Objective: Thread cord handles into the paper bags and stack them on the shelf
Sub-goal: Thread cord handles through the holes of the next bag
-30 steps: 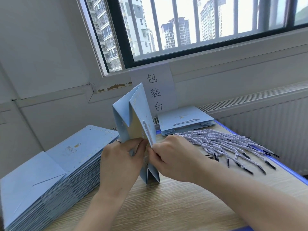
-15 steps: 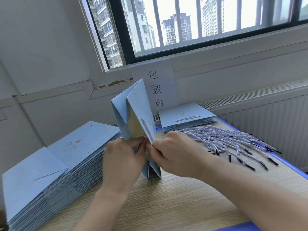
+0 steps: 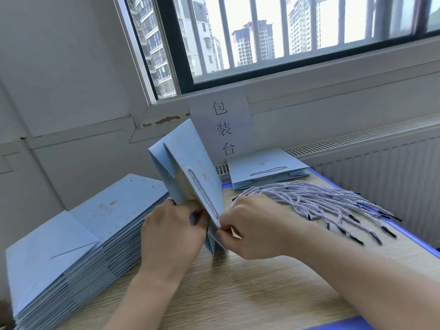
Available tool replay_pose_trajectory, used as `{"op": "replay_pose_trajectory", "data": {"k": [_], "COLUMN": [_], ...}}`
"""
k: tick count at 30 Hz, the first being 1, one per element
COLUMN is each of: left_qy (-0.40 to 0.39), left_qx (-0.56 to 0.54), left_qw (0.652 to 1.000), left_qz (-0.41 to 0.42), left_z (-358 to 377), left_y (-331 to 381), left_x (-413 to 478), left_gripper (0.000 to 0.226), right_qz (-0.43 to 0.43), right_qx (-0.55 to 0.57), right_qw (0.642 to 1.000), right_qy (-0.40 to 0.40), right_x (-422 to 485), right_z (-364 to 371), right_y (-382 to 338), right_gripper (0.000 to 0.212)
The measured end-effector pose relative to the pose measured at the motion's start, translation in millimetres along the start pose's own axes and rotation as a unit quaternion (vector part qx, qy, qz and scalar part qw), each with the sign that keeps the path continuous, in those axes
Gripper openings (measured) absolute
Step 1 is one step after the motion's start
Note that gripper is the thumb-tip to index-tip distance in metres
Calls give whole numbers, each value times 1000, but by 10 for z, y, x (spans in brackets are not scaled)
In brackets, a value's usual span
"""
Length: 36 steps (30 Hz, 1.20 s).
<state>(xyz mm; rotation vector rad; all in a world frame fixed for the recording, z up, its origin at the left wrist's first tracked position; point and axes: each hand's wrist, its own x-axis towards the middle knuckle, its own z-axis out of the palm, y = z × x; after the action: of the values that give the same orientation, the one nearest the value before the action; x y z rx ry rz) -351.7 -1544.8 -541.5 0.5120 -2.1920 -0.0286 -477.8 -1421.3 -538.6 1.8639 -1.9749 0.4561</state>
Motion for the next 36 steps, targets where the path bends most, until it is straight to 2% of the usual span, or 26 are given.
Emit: {"op": "replay_pose_trajectory", "data": {"k": [3, 5, 9, 12, 14, 16, 19, 21, 26, 28, 30, 33, 35, 36], "left_qy": [4, 36, 184, 283, 286, 260, 204, 191, 200, 203, 222, 256, 260, 256], "left_qx": [-4, -2, -93, -228, -307, -335, -341, -320, -262, -262, -272, -345, -382, -393], "left_qw": [1000, 999, 978, 932, 904, 896, 904, 916, 926, 922, 911, 863, 838, 831], "left_qz": [16, 21, 43, -2, -76, -130, -157, -146, -183, -203, -217, -264, -291, -299], "left_z": [-50, -89, -217, -308, -360, -389, -405, -388, -353, -368, -413, -479, -480, -472], "left_y": [18, 32, 6, -84, -138, -169, -174, -156, -263, -333, -374, -404, -418, -411], "left_x": [-15, -8, -5, 15, 70, 113, 154, 177, 223, 202, 172, 155, 165, 172], "left_gripper": [15, 19, 36, 25, 16, 39, 60, 65, 17, 11, 10, 8, 11, 13], "right_qz": [-1, 4, 9, 6, 0, -7, -24, -49, -99, -66, 15, 127, 182, 207], "right_qx": [-4, 0, 9, 16, 19, 17, 13, 3, -28, -5, 55, 120, 252, 340], "right_qw": [1000, 1000, 999, 999, 999, 999, 999, 998, 994, 997, 998, 984, 950, 916], "right_qy": [-10, -19, -31, -38, -39, -39, -35, -36, -35, -26, -16, -9, 25, 54], "right_x": [-10, -11, -10, -11, -11, -6, 11, 31, 34, 35, 30, 42, 68, 86], "right_z": [-28, -40, -45, -61, -63, -43, 2, 32, 96, 108, 73, 6, -30, -43], "right_y": [-11, -14, -18, -23, -26, -30, -52, -67, -61, -62, -64, -69, -90, -94], "right_gripper": [38, 39, 38, 35, 34, 34, 33, 31, 26, 29, 33, 35, 26, 20]}}
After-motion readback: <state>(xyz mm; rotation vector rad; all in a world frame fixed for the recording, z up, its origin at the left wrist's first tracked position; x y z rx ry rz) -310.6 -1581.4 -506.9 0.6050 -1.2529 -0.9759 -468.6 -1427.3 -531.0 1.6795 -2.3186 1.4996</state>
